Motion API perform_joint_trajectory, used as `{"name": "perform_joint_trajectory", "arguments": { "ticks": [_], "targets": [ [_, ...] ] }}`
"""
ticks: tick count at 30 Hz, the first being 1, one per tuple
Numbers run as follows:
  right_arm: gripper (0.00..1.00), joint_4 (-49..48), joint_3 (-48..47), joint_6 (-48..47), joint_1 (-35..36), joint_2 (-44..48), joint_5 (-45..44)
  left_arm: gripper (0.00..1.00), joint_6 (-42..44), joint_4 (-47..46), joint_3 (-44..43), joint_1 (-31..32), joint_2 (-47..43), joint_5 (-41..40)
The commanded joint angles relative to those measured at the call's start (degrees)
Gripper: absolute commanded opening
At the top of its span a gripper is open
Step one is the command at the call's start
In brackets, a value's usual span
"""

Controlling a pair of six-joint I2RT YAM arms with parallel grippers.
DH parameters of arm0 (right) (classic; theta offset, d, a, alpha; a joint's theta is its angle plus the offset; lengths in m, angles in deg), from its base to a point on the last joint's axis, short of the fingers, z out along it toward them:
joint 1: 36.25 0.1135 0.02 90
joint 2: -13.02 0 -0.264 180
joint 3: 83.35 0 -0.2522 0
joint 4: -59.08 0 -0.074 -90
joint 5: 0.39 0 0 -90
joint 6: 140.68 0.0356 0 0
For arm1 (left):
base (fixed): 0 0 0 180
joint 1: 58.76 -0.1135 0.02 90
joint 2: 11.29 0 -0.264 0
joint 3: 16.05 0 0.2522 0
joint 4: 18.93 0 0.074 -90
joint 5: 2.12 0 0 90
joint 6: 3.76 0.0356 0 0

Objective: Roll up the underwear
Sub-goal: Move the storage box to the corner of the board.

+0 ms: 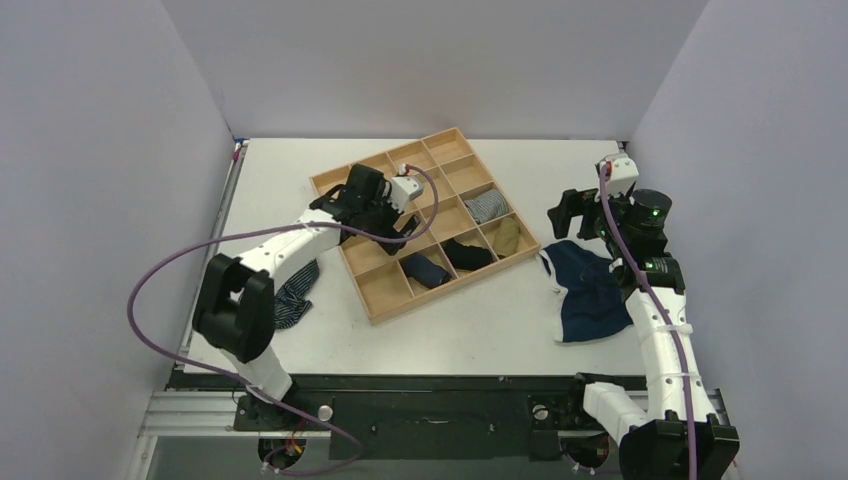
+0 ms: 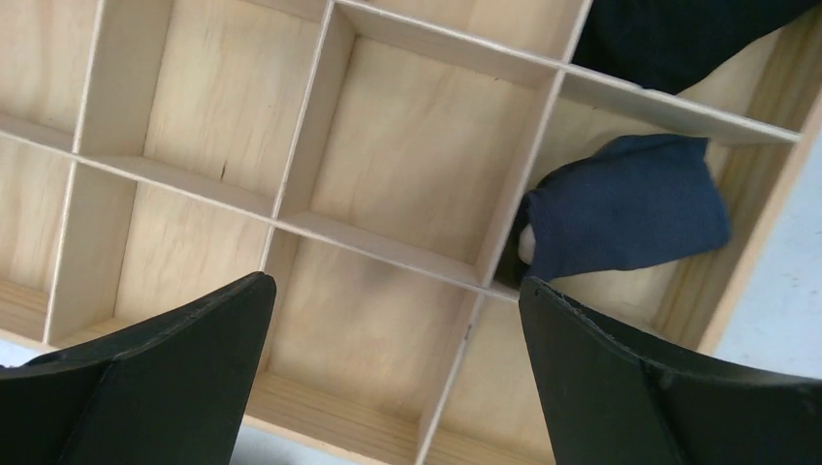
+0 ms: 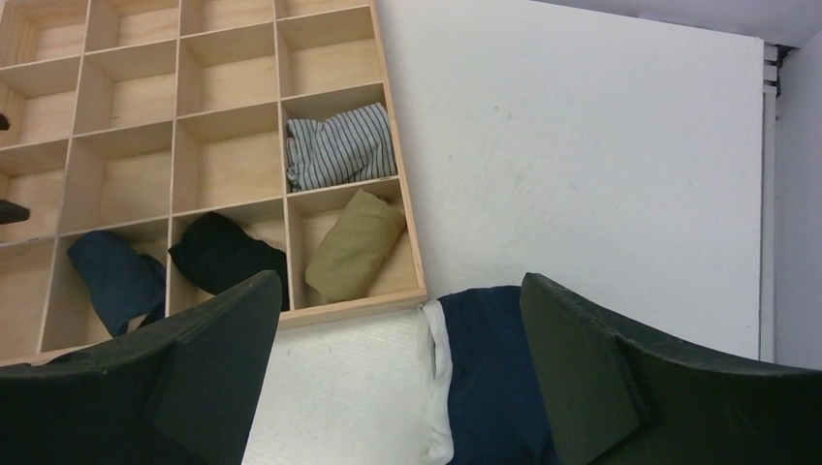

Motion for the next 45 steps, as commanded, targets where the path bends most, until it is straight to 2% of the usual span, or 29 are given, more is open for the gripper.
{"name": "perform_joint_trajectory", "arguments": {
  "ticks": [1, 7, 11, 13, 16, 21, 24, 25, 29, 35, 45],
  "targets": [
    [0.89, -0.95, 0.43, -1.13, -0.48, 0.17, 2.36, 0.99, 5.09, 4.66, -9.84, 0.09, 8.45, -4.04],
    [0.89, -0.71, 0.40, -1.04, -0.54, -0.42, 3.02, 1.00, 7.39, 6.20, -17.20, 0.03, 18.53, -5.42],
    [0.89, -0.57, 0.50, -1.03, -0.59, -0.80, 3.25, 0.91, 7.80, 7.13, -21.29, 0.04, 23.94, -5.23],
    [0.89, -0.49, 0.54, -1.04, -0.65, -0.96, 3.41, 0.83, 7.74, 8.57, -23.21, 0.01, 26.37, -4.80],
    [0.89, -0.25, 0.46, -1.05, -0.68, -1.43, 3.76, 0.64, 6.95, 10.03, -24.79, -0.06, 28.41, -3.64],
    [0.89, -0.09, 0.37, -1.09, -0.71, -2.03, 4.13, 0.41, 4.11, 10.37, -23.45, -0.95, 28.36, -3.56],
    [0.89, 0.15, 0.12, -1.04, -0.69, -2.71, 4.53, 0.04, 1.04, 10.33, -21.86, -3.10, 27.54, -3.07],
    [0.89, 0.19, 0.09, -1.08, -0.73, -2.85, 4.70, 0.00, 0.44, 10.42, -21.51, -3.57, 27.06, -2.87],
    [0.89, 0.37, -0.04, -1.04, -0.74, -3.37, 4.85, 0.00, -4.38, 10.51, -17.94, -7.13, 24.14, -1.20],
    [0.89, 0.45, -0.24, -0.95, -0.79, -4.17, 5.28, 0.00, -9.26, 7.64, -8.12, -11.79, 17.26, -0.28],
    [0.89, 0.66, -0.53, -0.82, -0.76, -4.62, 5.92, 0.00, -15.40, 2.85, 1.50, -18.57, 8.92, -3.90]
  ]
}}
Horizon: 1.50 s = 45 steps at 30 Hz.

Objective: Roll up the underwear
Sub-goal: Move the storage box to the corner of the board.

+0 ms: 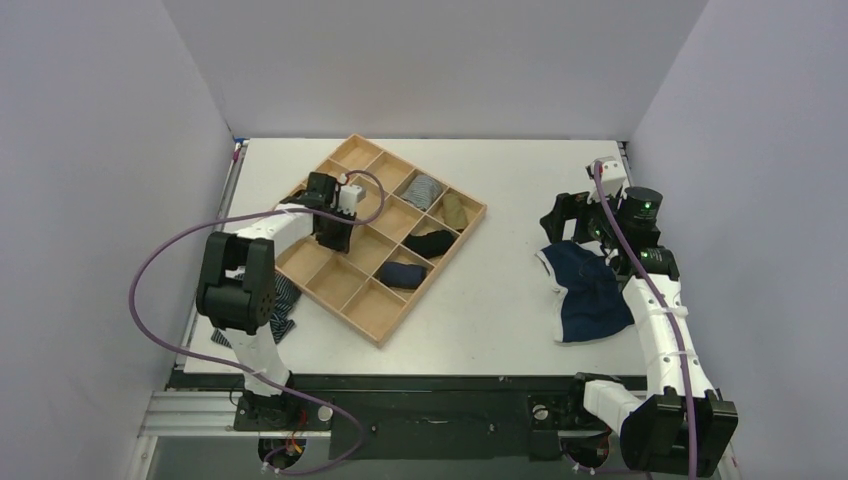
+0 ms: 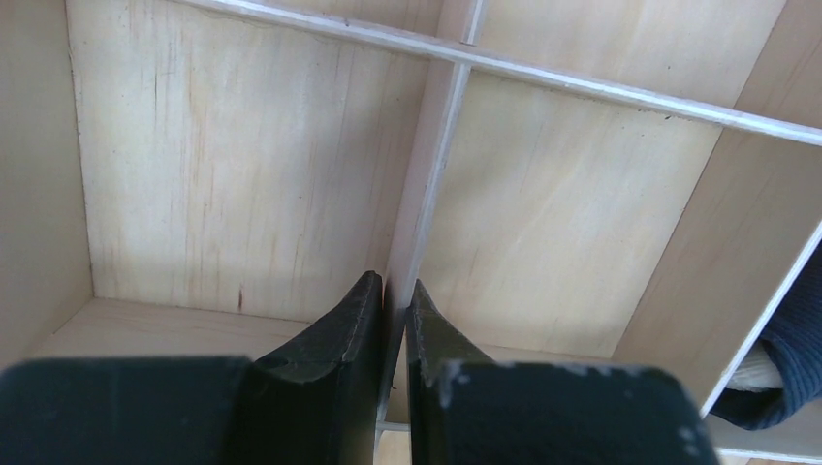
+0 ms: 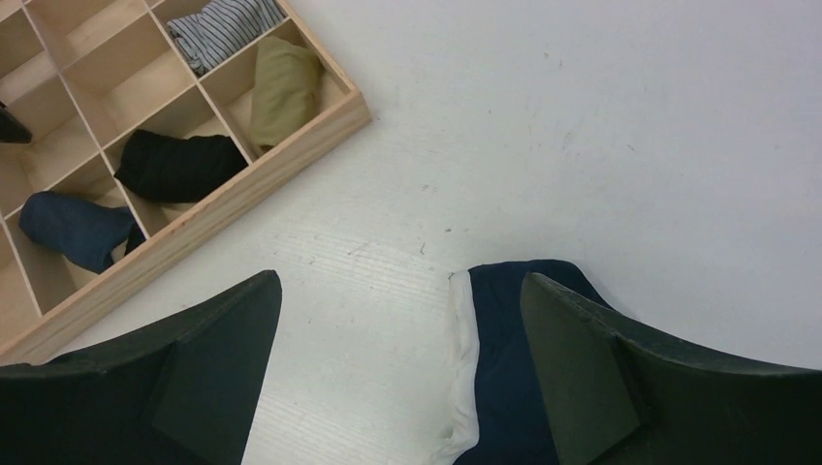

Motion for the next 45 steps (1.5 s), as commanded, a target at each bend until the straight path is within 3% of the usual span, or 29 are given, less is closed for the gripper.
{"name": "perform_joint_trajectory", "arguments": {
  "ticks": [1, 12, 24, 30, 36, 39, 41, 44, 45],
  "targets": [
    [0.89, -1.67, -0.91, -0.56, -0.44, 0.01, 1.56, 0.00, -9.95, -2.65, 1.96, -4.50, -4.19, -3.57],
    [0.89, -1.43, -1.10, -0.52, -0.42, -0.54, 1.83, 0.00, -18.12, -6.24, 4.74, -16.36, -4.78, 0.27],
    [0.89, 0.48, -2.37, -2.01, -0.35, -1.57, 0.17, 0.00, -21.80, -7.55, -1.07, -18.96, 0.18, 0.33],
    [0.89, 9.68, -5.93, -8.44, -0.17, -5.50, -5.24, 0.00, -22.28, -8.69, -3.71, -19.34, 2.78, -1.36],
    [0.89, 17.35, -5.67, -18.63, -0.20, -10.62, -16.24, 0.00, -20.74, -8.66, -5.54, -19.91, 3.92, -1.31],
    [0.89, 18.52, -4.26, -22.79, -0.28, -12.84, -21.32, 0.10, -19.64, -8.65, -6.06, -19.89, 4.00, -0.57],
    [0.89, 19.32, -3.32, -24.97, -0.35, -14.25, -23.38, 0.23, -18.59, -8.29, -6.57, -19.92, 3.73, -0.29],
    [0.88, 20.12, -2.16, -27.22, -0.43, -16.66, -26.06, 0.50, -17.68, -8.10, -7.05, -19.94, 2.60, -0.30],
    [0.88, 20.68, -2.01, -28.09, -0.50, -17.92, -26.31, 0.54, -17.25, -8.32, -7.26, -19.93, 2.22, -0.24]
  ]
}}
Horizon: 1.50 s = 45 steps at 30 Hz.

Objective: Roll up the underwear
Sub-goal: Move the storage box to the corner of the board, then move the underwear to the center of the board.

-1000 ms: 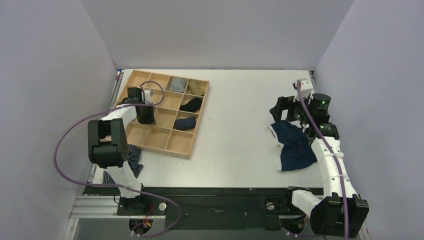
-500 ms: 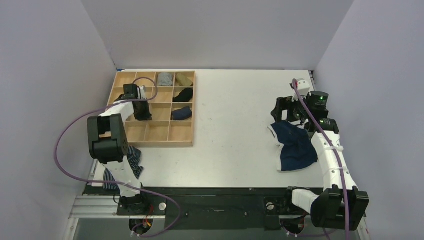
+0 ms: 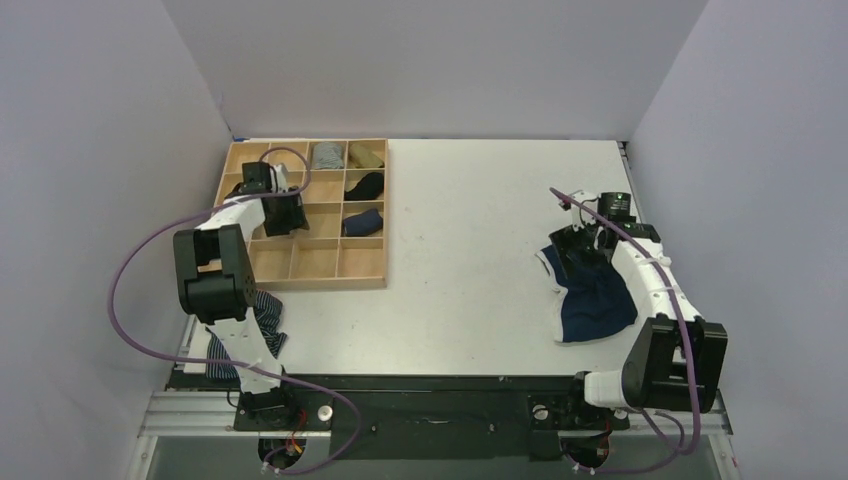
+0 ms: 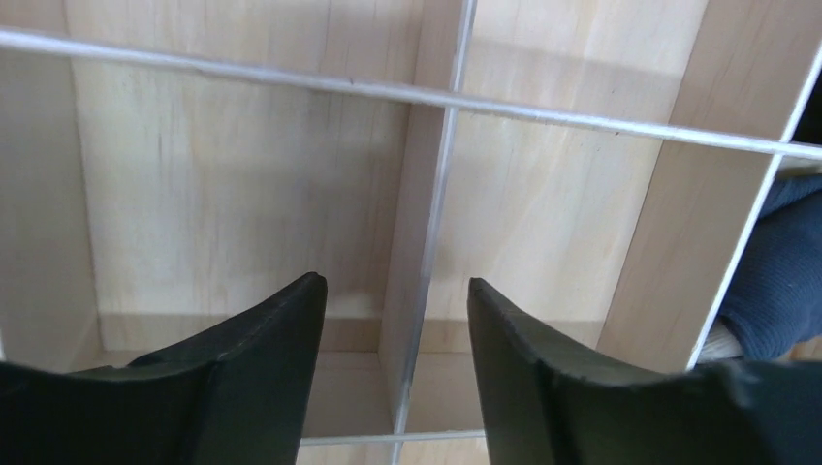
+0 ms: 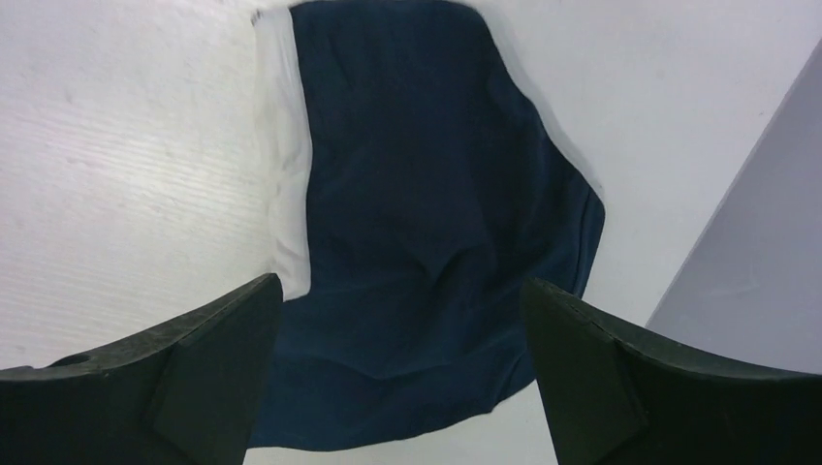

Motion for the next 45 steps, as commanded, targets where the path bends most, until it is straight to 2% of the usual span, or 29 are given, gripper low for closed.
{"name": "perform_joint_trajectory", "arguments": {
  "ticks": [1, 2, 5, 8, 17, 20, 24, 25, 26, 27, 29, 30, 33, 42, 43, 45],
  "targets": [
    [0.88, 2.82, 1.18, -6.38, -0.57, -3.56, -6.55, 0.61, 0.44, -3.26, -3.53, -0.58, -2.13, 1.40],
    [0.86, 3.36, 1.28, -7.06, -0.57, -4.85, -6.61, 0.63, 0.82, -3.29, -3.72, -0.58, -2.58, 1.59],
    [0.84, 4.40, 1.52, -8.23, -0.57, -7.51, -6.06, 0.80, 1.61, -2.95, -4.11, -0.49, -5.09, 2.68],
    [0.81, 5.35, 1.90, -9.35, -0.50, -9.23, -4.93, 0.89, 3.19, -2.47, -3.32, -0.38, -8.85, 3.97],
    [0.78, 6.70, 3.70, -12.31, 3.36, -13.15, -2.81, 0.96, 16.00, 1.13, 8.01, 1.46, -24.58, 5.67],
    [0.72, 6.12, 3.01, -12.04, 4.99, -15.66, -3.87, 0.97, 18.34, 2.16, 10.95, 2.03, -29.74, 6.99],
    [0.52, 6.16, 1.01, -11.48, 7.55, -19.87, -5.00, 0.97, 19.44, 3.42, 13.24, 3.83, -33.28, 9.29],
    [0.41, 6.32, 0.25, -11.28, 8.11, -21.10, -5.27, 0.97, 19.58, 3.74, 13.44, 4.35, -33.63, 9.54],
    [0.35, 6.59, -0.17, -11.19, 9.22, -21.61, -5.58, 0.97, 19.65, 3.91, 13.47, 5.38, -34.15, 9.70],
    [0.21, 7.25, -1.17, -11.06, 10.36, -22.57, -5.64, 0.97, 19.70, 3.96, 13.45, 5.87, -34.37, 9.74],
    [0.04, 8.63, -3.32, -10.56, 12.00, -23.61, -5.39, 0.97, 19.73, 4.13, 13.08, 8.16, -34.76, 9.62],
    [0.01, 9.24, -4.24, -10.35, 12.62, -23.92, -4.99, 0.97, 19.68, 4.12, 12.83, 9.48, -34.98, 9.26],
    [0.00, 12.51, -10.20, -9.00, 16.49, -25.02, -3.56, 0.97, 18.89, 3.84, 12.28, 11.68, -35.35, 8.44],
    [0.01, 19.69, -31.10, -3.66, 30.79, -30.01, 1.24, 0.97, 18.79, 4.46, 10.99, 12.70, -35.74, 7.73],
    [0.03, 20.08, -32.15, -3.33, 31.63, -30.64, 1.98, 0.97, 18.86, 4.51, 11.07, 12.76, -35.91, 7.54],
    [0.16, 20.60, -34.51, -2.72, 33.53, -32.14, 2.78, 0.99, 19.02, 4.37, 11.17, 12.90, -36.12, 7.30]
  ]
}}
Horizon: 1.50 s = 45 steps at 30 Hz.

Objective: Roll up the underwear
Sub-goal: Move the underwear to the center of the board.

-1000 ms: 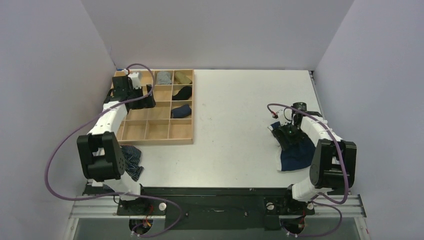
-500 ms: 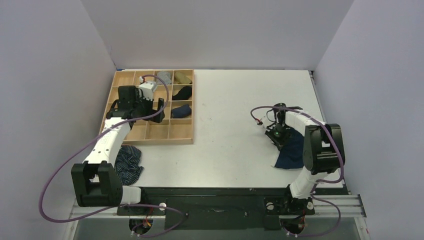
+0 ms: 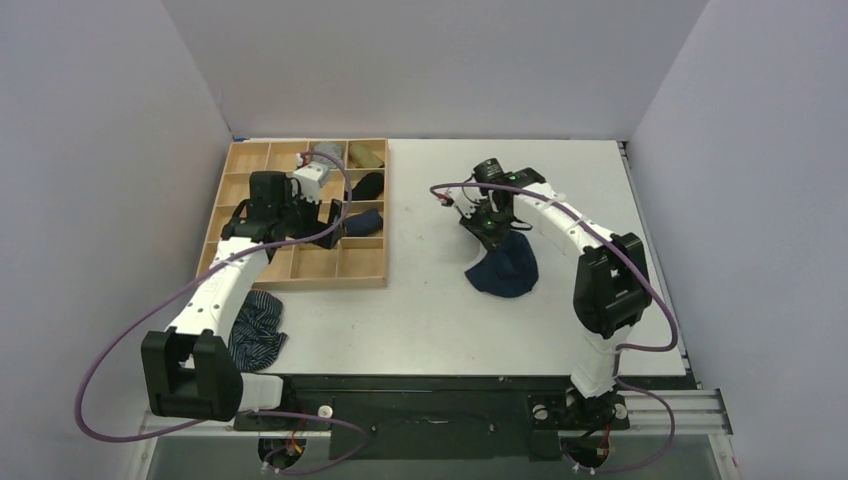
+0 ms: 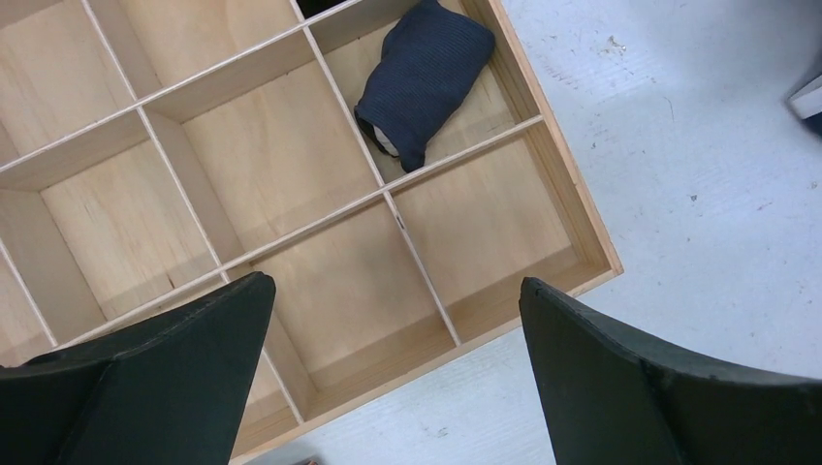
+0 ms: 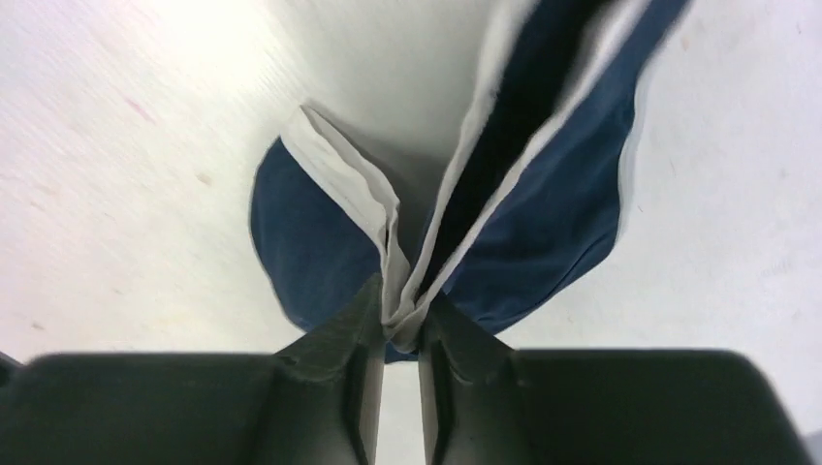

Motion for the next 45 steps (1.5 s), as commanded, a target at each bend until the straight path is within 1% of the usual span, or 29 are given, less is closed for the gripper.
{"name": "perform_joint_trajectory", "arguments": {
  "ticks": [1, 2, 3, 4, 5, 8, 13, 17, 23, 26, 29, 32, 34, 35, 38, 41, 44, 45],
  "targets": [
    [0.34, 3.92, -5.15, 2.88, 4.12, -3.27, 3.24, 0.98, 0.81, -0.16, -2.29, 0.64, -2.20, -0.23],
    [0.41, 3.79, -5.57, 3.53, 4.31, -3.88, 3.25, 0.97, 0.89, -0.12, -2.21, 0.75, -2.18, -0.17],
    [0.53, 3.74, -6.06, 3.77, 4.42, -4.04, 3.34, 0.97, 1.16, -0.08, -2.19, 1.00, -2.14, -0.11],
    [0.56, 3.46, -6.05, 4.06, 4.38, -4.02, 3.25, 0.97, 1.33, -0.01, -2.14, 1.19, -2.11, 0.12],
    [0.64, 3.26, -5.80, 4.21, 4.17, -3.85, 3.14, 0.97, 1.80, -0.02, -2.07, 1.57, -2.01, 0.30],
    [0.71, 2.14, -3.51, 4.88, 3.26, -1.50, 3.80, 0.97, 3.14, -0.76, -1.21, 2.79, -1.98, 1.53],
    [0.72, 1.58, 1.47, 4.86, 1.26, 2.92, 6.46, 0.97, 5.04, -2.91, 0.06, 7.31, -0.55, 2.66],
    [0.71, -0.09, 8.50, 4.07, 0.10, 7.22, 8.31, 0.97, 4.46, -6.80, 0.99, 9.81, 0.72, 3.39],
    [0.69, -3.99, 16.42, 0.97, 4.01, 11.75, 8.41, 0.97, 2.59, -8.68, 1.02, 9.99, 0.82, 5.60],
    [0.68, -5.68, 18.28, 0.07, 5.66, 12.00, 8.68, 0.97, 2.79, -8.46, 1.75, 9.92, -0.68, 6.13],
    [0.67, -7.46, 19.33, 0.01, 9.60, 11.27, 8.25, 0.97, 2.83, -8.30, 2.82, 9.70, -2.30, 4.68],
    [0.67, -9.00, 19.46, 0.03, 13.59, 10.21, 4.97, 0.97, 1.89, -7.08, 2.62, 7.40, -3.79, 4.70],
    [0.67, -9.59, 19.08, -0.21, 16.29, 8.91, 2.89, 0.97, 0.76, -6.23, 2.34, 4.30, -4.52, 6.54],
    [0.66, -9.98, 18.76, -0.30, 17.83, 8.09, 1.71, 0.97, -0.05, -5.95, 2.19, 1.67, -4.71, 7.47],
    [0.65, -10.63, 17.94, -0.57, 20.45, 5.81, -0.06, 0.97, -1.30, -4.37, 1.22, -3.25, -5.13, 11.39],
    [0.62, -10.58, 17.12, -0.83, 23.34, 3.63, -1.75, 0.97, -1.03, -3.28, 0.81, -7.40, -5.37, 12.07],
    [0.58, -11.06, 16.49, -1.16, 24.86, 1.12, -2.79, 0.97, -0.89, -2.78, 0.88, -8.62, -6.07, 12.22],
    [0.55, -11.11, 16.33, -1.17, 24.97, 0.70, -3.31, 0.97, -0.88, -2.69, 0.89, -8.77, -6.18, 12.25]
  ]
}}
